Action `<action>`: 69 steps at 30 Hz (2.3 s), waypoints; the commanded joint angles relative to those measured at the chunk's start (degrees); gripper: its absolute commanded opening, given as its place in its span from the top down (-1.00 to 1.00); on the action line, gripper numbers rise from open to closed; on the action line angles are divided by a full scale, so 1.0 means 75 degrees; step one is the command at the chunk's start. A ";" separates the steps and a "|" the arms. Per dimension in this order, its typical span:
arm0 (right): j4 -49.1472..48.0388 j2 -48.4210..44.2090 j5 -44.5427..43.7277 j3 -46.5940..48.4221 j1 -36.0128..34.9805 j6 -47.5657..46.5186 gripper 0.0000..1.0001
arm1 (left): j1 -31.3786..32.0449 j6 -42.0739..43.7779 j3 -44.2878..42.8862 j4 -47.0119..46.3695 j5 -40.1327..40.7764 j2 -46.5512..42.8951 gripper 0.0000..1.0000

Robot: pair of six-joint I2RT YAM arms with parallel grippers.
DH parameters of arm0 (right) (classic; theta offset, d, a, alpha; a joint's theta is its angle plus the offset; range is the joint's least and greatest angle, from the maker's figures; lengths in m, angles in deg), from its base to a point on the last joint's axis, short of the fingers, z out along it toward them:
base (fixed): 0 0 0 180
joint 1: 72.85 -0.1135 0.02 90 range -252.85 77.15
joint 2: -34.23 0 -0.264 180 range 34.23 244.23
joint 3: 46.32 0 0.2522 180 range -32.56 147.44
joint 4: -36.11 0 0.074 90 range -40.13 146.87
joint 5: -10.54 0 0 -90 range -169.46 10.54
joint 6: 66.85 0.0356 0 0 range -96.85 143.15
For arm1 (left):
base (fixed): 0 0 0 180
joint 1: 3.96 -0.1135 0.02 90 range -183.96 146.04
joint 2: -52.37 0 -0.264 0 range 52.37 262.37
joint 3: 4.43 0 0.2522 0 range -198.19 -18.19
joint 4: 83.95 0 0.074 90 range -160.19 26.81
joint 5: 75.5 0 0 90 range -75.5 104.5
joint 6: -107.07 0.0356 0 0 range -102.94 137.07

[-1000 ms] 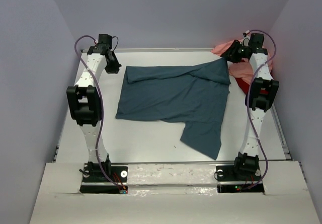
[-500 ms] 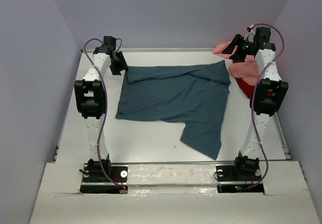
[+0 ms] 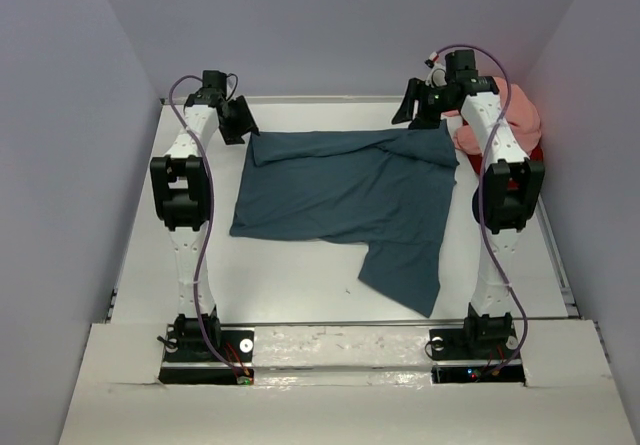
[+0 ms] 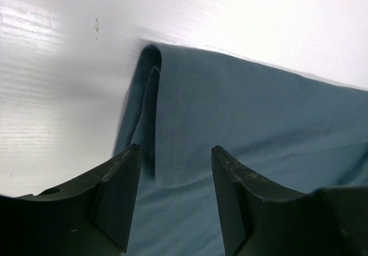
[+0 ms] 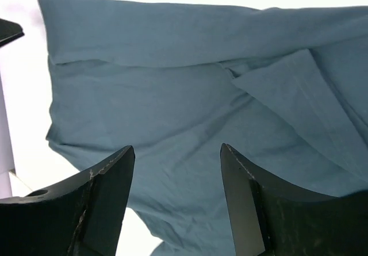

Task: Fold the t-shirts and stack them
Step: Fold the flattened tshirt in 1/3 of the way

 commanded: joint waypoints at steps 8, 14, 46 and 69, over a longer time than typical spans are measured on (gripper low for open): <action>0.1126 0.0756 -0.0641 0.1739 0.0312 -0.0271 -0.36 | -0.0283 -0.0158 -0.0700 -0.0463 -0.0932 0.0698 -0.22; 0.1525 0.1202 -0.0946 0.2127 0.0312 -0.0259 -0.36 | -0.0390 -0.0310 -0.0982 -0.0662 -0.1201 0.1108 -0.18; 0.1537 0.1917 -0.1742 0.1998 0.0172 0.0010 -0.30 | -0.0402 -0.0533 -0.1064 -0.1213 -0.1858 0.1448 0.66; 0.0963 0.2655 -0.1626 0.2737 0.0172 0.0104 -0.38 | -0.0413 -0.0544 -0.0807 -0.1307 -0.1998 0.1284 0.90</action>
